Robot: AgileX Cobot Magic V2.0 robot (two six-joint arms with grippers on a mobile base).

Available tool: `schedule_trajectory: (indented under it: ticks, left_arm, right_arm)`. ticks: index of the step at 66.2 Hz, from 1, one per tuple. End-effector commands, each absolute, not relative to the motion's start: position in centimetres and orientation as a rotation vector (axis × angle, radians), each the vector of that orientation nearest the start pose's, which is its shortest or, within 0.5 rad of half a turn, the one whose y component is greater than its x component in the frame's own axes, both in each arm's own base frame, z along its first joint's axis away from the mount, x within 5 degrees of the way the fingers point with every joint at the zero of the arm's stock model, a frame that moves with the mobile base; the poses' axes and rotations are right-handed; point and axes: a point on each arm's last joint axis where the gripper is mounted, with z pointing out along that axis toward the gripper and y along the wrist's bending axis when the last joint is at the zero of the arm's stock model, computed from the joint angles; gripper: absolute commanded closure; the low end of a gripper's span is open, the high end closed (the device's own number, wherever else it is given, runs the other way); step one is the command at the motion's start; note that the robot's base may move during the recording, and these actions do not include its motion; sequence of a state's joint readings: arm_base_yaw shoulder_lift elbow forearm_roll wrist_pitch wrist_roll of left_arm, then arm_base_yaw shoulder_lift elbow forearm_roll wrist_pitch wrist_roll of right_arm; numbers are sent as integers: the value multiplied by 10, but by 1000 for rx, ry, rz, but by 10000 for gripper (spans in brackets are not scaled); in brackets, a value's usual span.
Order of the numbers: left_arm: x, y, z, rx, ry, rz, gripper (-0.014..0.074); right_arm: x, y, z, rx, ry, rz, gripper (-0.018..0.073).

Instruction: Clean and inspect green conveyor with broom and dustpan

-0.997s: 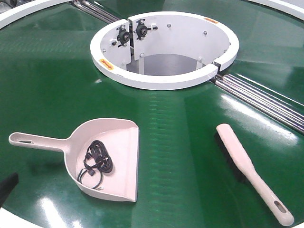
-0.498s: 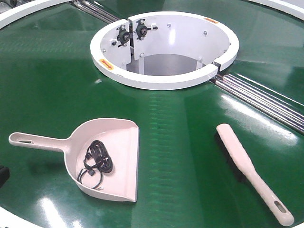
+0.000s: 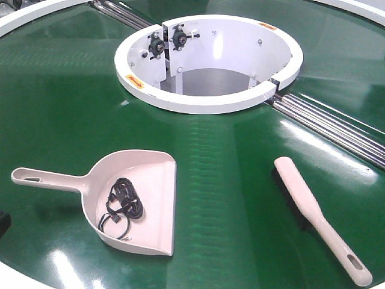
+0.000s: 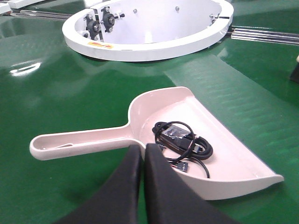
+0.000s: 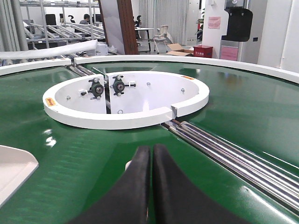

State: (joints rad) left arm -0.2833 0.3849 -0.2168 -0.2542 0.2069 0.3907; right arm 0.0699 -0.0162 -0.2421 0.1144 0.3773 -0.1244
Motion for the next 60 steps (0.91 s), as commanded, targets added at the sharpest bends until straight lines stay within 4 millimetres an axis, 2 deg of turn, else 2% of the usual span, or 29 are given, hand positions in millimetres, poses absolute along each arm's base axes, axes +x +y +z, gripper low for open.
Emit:
schedule_trajectory:
  ticks: [1, 11, 22, 60]
  left_arm:
    - [84, -27, 251, 375, 1682, -132, 604]
    - [70, -18, 232, 248, 1549, -157, 603]
    - [61, -10, 194, 109, 1536, -141, 603]
    - [56, -7, 189, 78, 1575, -106, 603]
  right_arm:
    - [35, 5, 274, -91, 1512, 64, 569]
    - [35, 5, 274, -91, 1512, 64, 569]
    - [35, 5, 274, -91, 1512, 64, 569]
    - [35, 5, 274, -91, 1511, 64, 569]
